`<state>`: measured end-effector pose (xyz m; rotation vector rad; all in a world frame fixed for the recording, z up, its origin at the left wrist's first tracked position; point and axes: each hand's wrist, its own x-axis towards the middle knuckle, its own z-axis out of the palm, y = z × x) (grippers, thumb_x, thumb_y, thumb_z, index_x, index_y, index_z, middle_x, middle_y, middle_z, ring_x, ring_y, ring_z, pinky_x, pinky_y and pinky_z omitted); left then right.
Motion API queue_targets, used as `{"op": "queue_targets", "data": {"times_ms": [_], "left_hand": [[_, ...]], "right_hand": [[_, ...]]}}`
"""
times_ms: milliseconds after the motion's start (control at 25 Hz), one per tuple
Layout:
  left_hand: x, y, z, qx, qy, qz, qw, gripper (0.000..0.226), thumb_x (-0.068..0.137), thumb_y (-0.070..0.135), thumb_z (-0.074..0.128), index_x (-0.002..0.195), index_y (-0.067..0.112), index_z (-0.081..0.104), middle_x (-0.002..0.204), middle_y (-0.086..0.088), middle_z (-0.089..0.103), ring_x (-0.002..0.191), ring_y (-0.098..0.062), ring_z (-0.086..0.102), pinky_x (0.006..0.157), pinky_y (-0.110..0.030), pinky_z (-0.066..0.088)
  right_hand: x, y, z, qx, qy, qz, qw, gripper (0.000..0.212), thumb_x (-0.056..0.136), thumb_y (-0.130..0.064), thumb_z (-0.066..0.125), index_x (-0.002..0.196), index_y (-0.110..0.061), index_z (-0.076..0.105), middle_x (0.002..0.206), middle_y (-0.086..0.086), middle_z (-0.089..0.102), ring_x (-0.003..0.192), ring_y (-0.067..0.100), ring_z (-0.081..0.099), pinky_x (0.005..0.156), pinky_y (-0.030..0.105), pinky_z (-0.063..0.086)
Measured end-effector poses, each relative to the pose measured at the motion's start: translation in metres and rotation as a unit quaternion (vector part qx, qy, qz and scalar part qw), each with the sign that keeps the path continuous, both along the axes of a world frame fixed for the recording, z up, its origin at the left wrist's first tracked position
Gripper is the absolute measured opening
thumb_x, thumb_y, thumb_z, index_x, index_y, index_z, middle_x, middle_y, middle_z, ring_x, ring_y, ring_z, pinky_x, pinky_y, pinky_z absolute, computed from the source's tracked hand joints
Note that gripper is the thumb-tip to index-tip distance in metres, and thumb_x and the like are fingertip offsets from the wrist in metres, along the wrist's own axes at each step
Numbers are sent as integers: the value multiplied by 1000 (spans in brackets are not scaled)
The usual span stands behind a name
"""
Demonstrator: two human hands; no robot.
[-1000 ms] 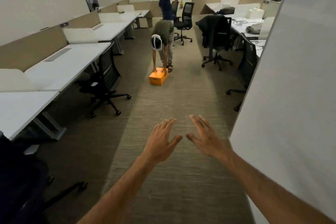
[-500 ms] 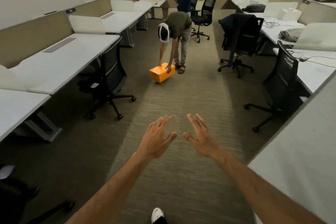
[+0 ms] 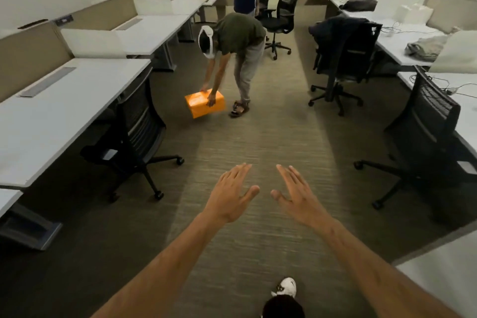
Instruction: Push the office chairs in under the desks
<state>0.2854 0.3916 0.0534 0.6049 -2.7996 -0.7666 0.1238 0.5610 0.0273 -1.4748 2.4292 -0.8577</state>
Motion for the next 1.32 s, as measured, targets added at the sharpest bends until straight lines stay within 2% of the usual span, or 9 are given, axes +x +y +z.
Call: {"op": "queue_targets", "data": {"times_ms": [160,240,400,640,800,1000,1120,1320], "left_hand": [[-73,-73,-12,-7,-3,28,1000,70,104,59,39,161,23,21,168,0,23,154,-14,15,126,-37,12],[-105,-111,-11,-6,-6,54,998,70,103,59,39,161,23,21,168,1,24,154,-13,15,126,-37,12],[-168,-182,1,-17,7,100,995,72,103,63,38,161,24,21,167,2,24,154,-12,16,126,-36,12],[-246,-256,-2,1,12,115,993,72,103,62,40,161,23,22,167,1,27,153,-11,18,125,-33,12],[-288,-334,-17,16,6,126,992,73,102,63,40,161,22,24,166,2,27,153,-11,18,124,-33,13],[-356,-456,-26,3,0,96,995,72,102,61,42,161,23,24,166,0,28,152,-12,21,124,-35,16],[-394,-528,-13,-10,20,91,996,74,101,64,41,160,24,25,165,1,30,151,-11,22,122,-32,16],[-408,-628,-13,-10,29,127,991,78,100,70,36,160,22,26,165,1,29,151,-10,21,119,-25,11]], "right_hand": [[-92,-80,-13,-3,3,33,999,76,100,-51,52,161,-20,18,167,-2,20,155,15,5,123,28,6],[-134,-120,-14,7,-6,53,999,76,101,-52,50,161,-20,16,168,-2,18,155,14,3,123,29,5],[-209,-196,-7,26,-1,108,994,85,93,-71,31,161,-24,11,169,-5,14,155,12,-1,125,32,6],[-280,-299,-5,29,-42,129,990,75,101,-54,49,161,-27,14,168,-6,18,155,14,7,124,36,14],[-317,-373,-21,25,-38,132,990,74,101,-49,52,161,-24,16,167,-6,20,154,15,10,119,25,8],[-380,-478,-20,69,-22,161,984,82,98,-65,39,161,-26,5,169,-6,10,155,14,3,122,30,8],[-418,-545,-7,60,-11,153,986,88,92,-78,28,161,-30,2,169,-7,10,155,16,3,123,31,7],[-450,-665,10,44,-16,157,986,97,87,-89,17,161,-27,6,169,-5,11,155,13,0,127,42,9]]}}
